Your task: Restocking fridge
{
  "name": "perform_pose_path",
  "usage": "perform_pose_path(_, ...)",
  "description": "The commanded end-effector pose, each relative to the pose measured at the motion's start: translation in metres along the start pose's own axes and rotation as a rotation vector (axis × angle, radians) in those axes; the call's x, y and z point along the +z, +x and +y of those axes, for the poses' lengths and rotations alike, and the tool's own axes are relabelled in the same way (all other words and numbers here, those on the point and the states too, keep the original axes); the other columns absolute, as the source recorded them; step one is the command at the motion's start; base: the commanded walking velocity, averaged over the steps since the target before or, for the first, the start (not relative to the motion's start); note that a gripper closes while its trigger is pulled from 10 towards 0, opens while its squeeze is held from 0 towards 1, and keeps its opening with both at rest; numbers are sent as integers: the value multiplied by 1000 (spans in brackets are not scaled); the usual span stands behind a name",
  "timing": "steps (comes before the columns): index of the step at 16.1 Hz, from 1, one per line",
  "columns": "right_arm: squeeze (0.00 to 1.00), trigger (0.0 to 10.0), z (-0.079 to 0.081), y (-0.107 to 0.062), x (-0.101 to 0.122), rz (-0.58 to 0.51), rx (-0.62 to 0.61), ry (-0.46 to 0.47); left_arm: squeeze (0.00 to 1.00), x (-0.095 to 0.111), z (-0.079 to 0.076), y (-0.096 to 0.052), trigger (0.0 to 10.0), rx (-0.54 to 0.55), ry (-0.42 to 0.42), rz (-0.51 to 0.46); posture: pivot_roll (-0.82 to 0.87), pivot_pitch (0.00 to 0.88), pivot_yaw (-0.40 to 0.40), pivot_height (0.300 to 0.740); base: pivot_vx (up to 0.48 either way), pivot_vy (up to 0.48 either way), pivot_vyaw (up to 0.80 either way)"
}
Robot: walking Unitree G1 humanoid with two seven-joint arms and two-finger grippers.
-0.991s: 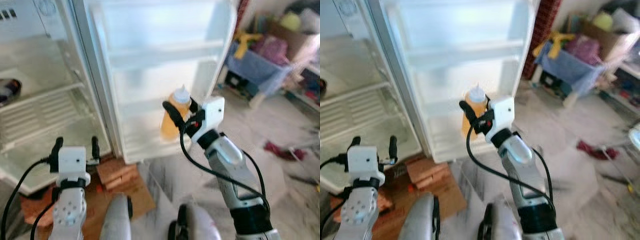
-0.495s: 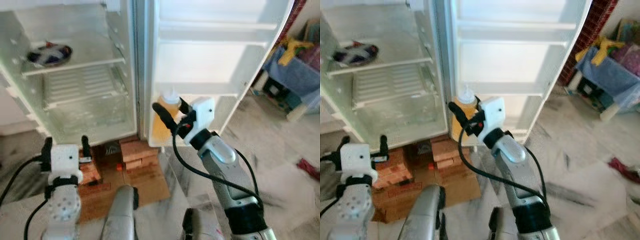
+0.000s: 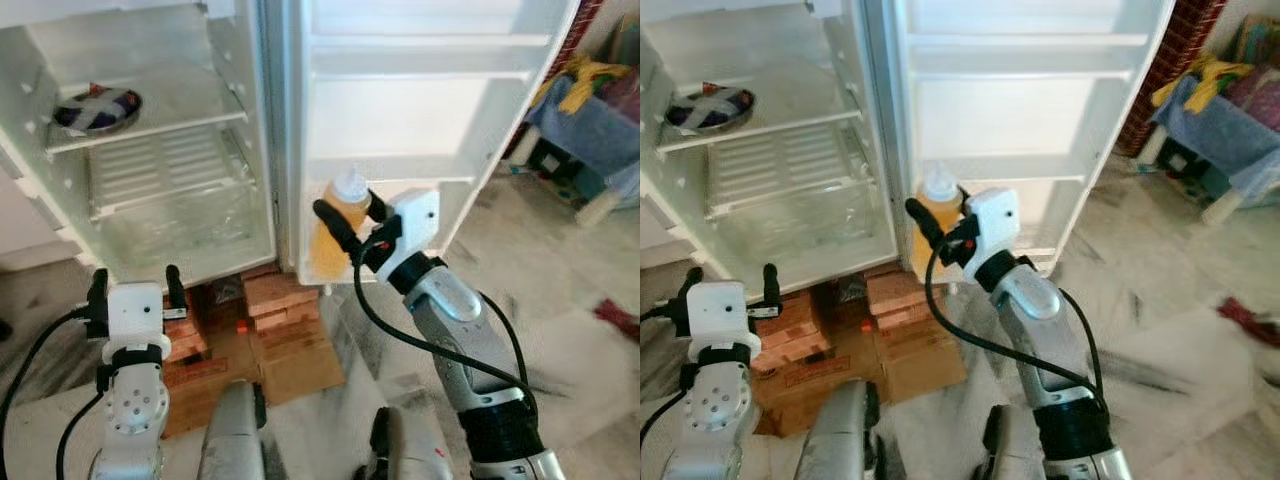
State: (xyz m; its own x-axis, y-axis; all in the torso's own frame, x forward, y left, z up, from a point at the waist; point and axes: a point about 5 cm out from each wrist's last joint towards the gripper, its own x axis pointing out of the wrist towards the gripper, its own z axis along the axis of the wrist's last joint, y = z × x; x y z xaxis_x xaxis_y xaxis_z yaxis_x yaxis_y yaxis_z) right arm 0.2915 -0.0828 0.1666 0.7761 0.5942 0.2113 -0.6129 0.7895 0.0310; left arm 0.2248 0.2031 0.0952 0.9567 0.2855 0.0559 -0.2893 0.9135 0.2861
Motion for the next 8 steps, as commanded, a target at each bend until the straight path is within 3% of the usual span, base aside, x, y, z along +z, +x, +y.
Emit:
perform_pose_path(1,0,10000,2,3,9,-42,15,-8,0,-2,1,0,10000,0,2,5,131,114,-55,645,0,0,0)
perform_pose_path(3,0,10000,3,4,10,-45,18,-9,0,-1,1,0,10000,-3,2,-10,129,115,-55,645,0,0,0)
perform_pose_path(8,0,10000,4,6,10,-48,23,-23,0,0,0,1,10000,-9,8,-20,130,113,-58,645,423,0,0)
